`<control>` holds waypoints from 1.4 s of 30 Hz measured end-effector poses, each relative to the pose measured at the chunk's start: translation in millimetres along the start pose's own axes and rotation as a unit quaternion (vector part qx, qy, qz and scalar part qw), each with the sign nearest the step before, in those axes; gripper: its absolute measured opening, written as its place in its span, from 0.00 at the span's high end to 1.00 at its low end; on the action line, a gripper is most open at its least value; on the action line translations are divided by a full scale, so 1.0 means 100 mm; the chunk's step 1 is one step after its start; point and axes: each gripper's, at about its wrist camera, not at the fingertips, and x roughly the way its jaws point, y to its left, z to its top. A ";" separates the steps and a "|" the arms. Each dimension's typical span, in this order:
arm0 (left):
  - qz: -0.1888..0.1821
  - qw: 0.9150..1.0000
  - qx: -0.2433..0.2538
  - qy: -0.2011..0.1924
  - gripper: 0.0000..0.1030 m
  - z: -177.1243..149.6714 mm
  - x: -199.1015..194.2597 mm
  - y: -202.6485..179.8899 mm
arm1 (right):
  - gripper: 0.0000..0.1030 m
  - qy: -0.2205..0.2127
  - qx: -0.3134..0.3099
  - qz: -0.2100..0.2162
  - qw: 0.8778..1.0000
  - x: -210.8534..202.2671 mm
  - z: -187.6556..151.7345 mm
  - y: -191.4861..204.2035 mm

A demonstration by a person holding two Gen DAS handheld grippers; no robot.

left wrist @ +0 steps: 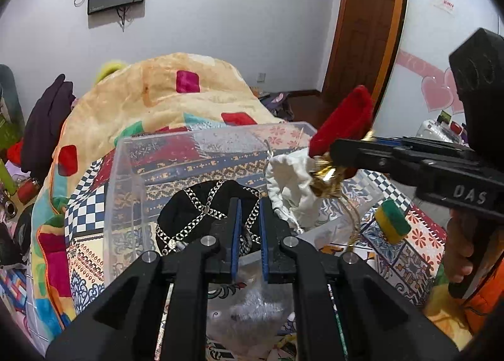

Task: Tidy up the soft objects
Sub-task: 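Lower the bracelet into the box with the left tool while the right tool releases the red pouch inside, then grasp the silver sequin bag with the left tool while the right tool grasps the green sponge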

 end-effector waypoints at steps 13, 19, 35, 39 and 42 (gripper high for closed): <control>0.008 1.000 -0.019 -0.015 0.51 -0.09 -0.12 0.06 | 0.64 0.066 -0.017 -0.018 0.998 0.23 -0.11 -0.03; 0.009 0.999 -0.019 -0.048 0.35 -0.08 -0.39 0.03 | 0.41 0.058 -0.035 -0.025 0.997 0.05 -0.12 0.01; 0.044 0.998 -0.008 -0.038 0.06 -0.45 -0.57 -0.07 | 0.17 0.025 -0.041 -0.100 0.994 -0.66 -0.44 -0.24; 0.046 0.999 -0.022 -0.002 0.06 -0.58 -0.37 -0.03 | 0.17 0.055 -0.005 -0.121 0.991 -0.60 -0.60 -0.53; 0.049 0.998 -0.023 0.015 0.06 -0.64 -0.26 -0.04 | 0.17 0.078 0.026 -0.128 0.988 -0.49 -0.71 -0.72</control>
